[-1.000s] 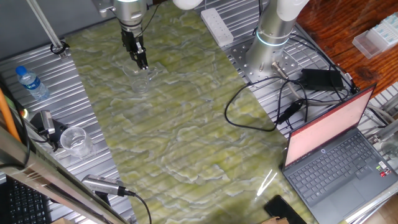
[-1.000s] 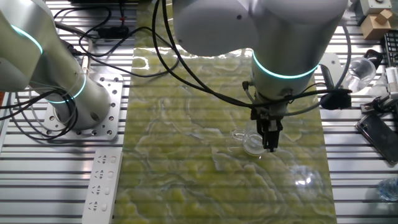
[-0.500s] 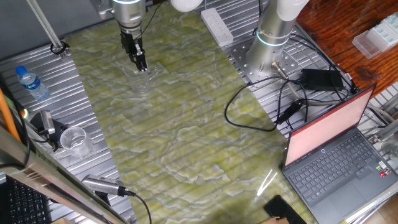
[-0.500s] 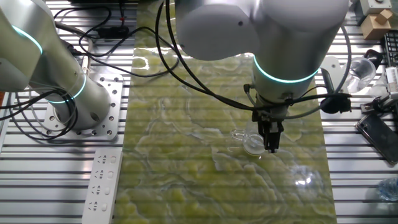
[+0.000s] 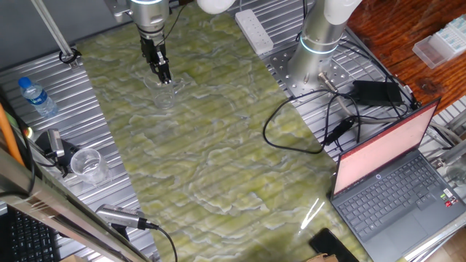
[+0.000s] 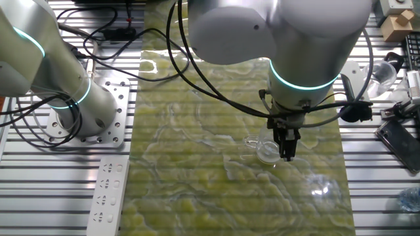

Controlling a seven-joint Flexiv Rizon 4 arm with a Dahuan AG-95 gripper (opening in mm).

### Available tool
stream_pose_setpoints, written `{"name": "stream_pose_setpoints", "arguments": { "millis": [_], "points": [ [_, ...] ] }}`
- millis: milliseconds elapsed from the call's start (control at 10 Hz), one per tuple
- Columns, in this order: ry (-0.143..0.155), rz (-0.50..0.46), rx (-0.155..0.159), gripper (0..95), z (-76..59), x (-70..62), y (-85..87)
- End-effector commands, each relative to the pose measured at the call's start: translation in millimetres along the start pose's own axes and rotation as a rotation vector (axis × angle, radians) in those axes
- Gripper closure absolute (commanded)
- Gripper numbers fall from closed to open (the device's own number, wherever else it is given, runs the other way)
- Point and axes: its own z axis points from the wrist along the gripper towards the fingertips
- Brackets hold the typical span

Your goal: Pick up the cup

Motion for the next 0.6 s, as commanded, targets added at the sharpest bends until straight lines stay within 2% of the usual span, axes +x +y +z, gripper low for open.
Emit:
{"name": "stream_pose_setpoints", "arguments": {
  "millis": [100,300,500,600],
  "points": [
    [0.007,0.019,0.003,0.0,0.2,0.0,-0.4],
    [0.013,0.035,-0.002,0.0,0.1,0.0,-0.5],
    [0.033,0.004,-0.037,0.0,0.1,0.0,-0.5],
    [0.054,-0.026,-0.050,0.0,0.1,0.0,-0.5]
  ]
}}
